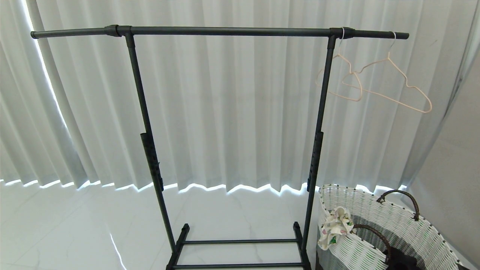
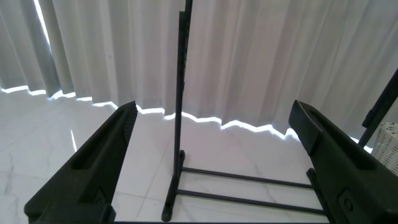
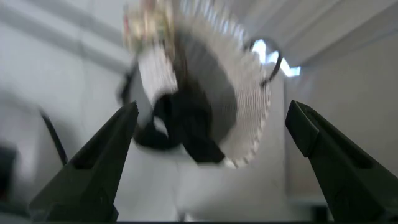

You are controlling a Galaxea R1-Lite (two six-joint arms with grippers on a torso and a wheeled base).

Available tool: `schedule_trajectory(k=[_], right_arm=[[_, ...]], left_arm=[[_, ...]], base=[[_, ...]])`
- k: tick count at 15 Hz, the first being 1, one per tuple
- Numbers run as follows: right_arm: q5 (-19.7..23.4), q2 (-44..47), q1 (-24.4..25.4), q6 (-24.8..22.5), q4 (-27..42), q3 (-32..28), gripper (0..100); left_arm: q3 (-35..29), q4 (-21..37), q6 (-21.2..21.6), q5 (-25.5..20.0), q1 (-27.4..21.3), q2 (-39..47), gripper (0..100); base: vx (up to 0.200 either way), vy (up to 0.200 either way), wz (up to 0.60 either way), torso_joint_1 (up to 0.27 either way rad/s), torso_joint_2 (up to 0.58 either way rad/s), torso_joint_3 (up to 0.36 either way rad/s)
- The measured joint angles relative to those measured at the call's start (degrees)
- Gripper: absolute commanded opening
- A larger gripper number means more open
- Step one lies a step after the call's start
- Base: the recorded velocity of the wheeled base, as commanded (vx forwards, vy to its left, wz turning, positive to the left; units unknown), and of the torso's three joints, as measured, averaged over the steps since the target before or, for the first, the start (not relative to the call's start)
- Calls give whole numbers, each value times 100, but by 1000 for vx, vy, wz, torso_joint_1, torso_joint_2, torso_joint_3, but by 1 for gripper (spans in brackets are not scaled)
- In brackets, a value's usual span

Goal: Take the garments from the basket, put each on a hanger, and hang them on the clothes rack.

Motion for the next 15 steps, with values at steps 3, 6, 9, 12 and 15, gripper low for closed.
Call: schedule_trajectory(k=[3, 6, 9, 12, 15], right_arm=[[-145, 1790, -414, -1413, 84, -212, 100], [-233, 3076, -577, -1824, -742, 22, 100], [-274, 4102, -574, -1883, -2115, 485, 100], [-290, 5081, -502, -1886, -3106, 767, 100], [-285, 5833, -265, -1869, -3880, 824, 100]], left_arm=[[0, 0, -7, 0, 0, 0, 100], [0, -1, -5, 0, -2, 0, 100], [0, 0, -5, 0, 0, 0, 100], [0, -1, 0, 0, 0, 0, 100], [0, -1, 1, -2, 0, 0, 100]], base=[[0, 0, 0, 0, 0, 0], [0, 0, 0, 0, 0, 0], [0, 0, 0, 0, 0, 0], [0, 0, 0, 0, 0, 0], [0, 0, 0, 0, 0, 0]])
